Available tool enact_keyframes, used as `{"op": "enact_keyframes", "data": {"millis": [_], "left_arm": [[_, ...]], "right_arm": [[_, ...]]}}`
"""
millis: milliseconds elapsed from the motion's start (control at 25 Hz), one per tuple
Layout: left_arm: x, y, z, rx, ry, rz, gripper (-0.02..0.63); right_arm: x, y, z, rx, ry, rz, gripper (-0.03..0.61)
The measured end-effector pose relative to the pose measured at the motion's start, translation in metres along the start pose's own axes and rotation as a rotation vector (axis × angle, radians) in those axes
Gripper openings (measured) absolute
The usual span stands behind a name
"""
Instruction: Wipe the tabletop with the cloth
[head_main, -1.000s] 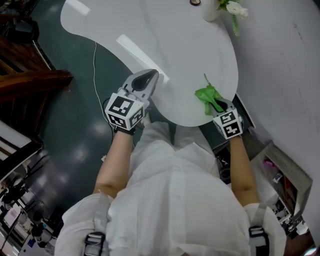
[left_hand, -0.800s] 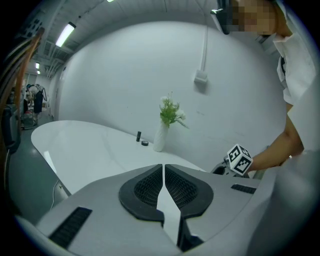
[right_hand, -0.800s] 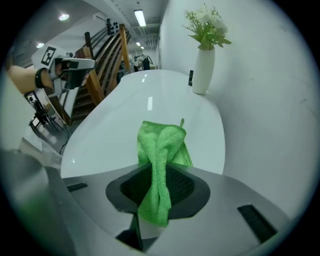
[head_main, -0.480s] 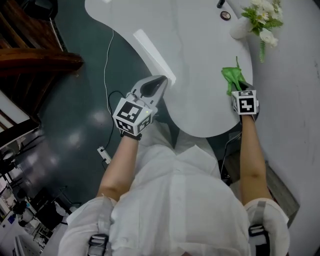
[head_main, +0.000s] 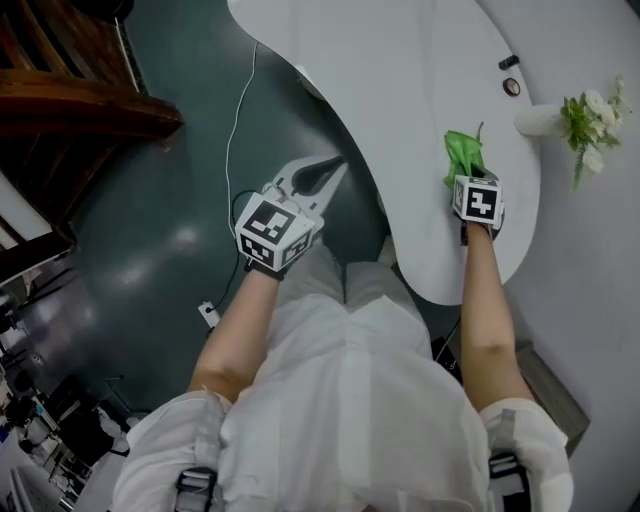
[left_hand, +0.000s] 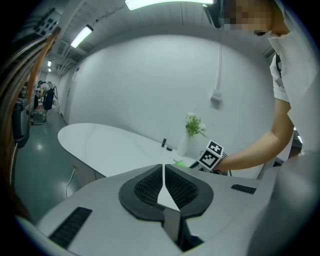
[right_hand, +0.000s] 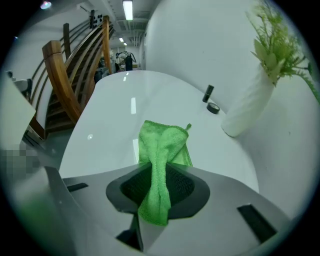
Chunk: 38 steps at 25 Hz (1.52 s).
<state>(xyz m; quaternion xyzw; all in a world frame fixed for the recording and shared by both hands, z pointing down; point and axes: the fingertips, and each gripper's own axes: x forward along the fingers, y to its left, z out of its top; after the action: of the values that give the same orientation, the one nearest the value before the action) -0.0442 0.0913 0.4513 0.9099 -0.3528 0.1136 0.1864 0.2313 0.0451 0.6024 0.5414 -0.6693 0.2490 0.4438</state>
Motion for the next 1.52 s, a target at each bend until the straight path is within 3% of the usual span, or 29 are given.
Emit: {"op": "enact_keyframes", "data": {"millis": [400, 640, 760, 880, 1240, 1520], "left_arm": [[-0.048, 0.085, 0.017, 0.017, -0.022, -0.004, 0.026], [-0.032, 0.1, 0.041, 0.025, -0.042, -0.043, 0.026], [-0.014, 0.105, 0.05, 0.039, -0.037, -0.065, 0.027], [0.007, 0.112, 0.061, 0.054, -0.017, -0.081, 0.027], [0.084, 0.167, 0.103, 0.096, 0.053, -0.113, 0.026], [0.122, 0.197, 0.133, 0.128, 0.078, -0.121, 0.027]], "right_arm": [[0.011, 0.176, 0.076, -0.164, -0.047, 0.167, 0.072], [0.015, 0.214, 0.102, -0.289, -0.065, 0.279, 0.074], [0.022, 0.203, 0.111, -0.29, -0.083, 0.33, 0.074], [0.032, 0.17, 0.12, -0.258, -0.084, 0.318, 0.074], [0.078, 0.033, 0.176, -0.095, -0.089, 0.188, 0.074], [0.102, -0.027, 0.217, -0.042, -0.086, 0.085, 0.075]]}}
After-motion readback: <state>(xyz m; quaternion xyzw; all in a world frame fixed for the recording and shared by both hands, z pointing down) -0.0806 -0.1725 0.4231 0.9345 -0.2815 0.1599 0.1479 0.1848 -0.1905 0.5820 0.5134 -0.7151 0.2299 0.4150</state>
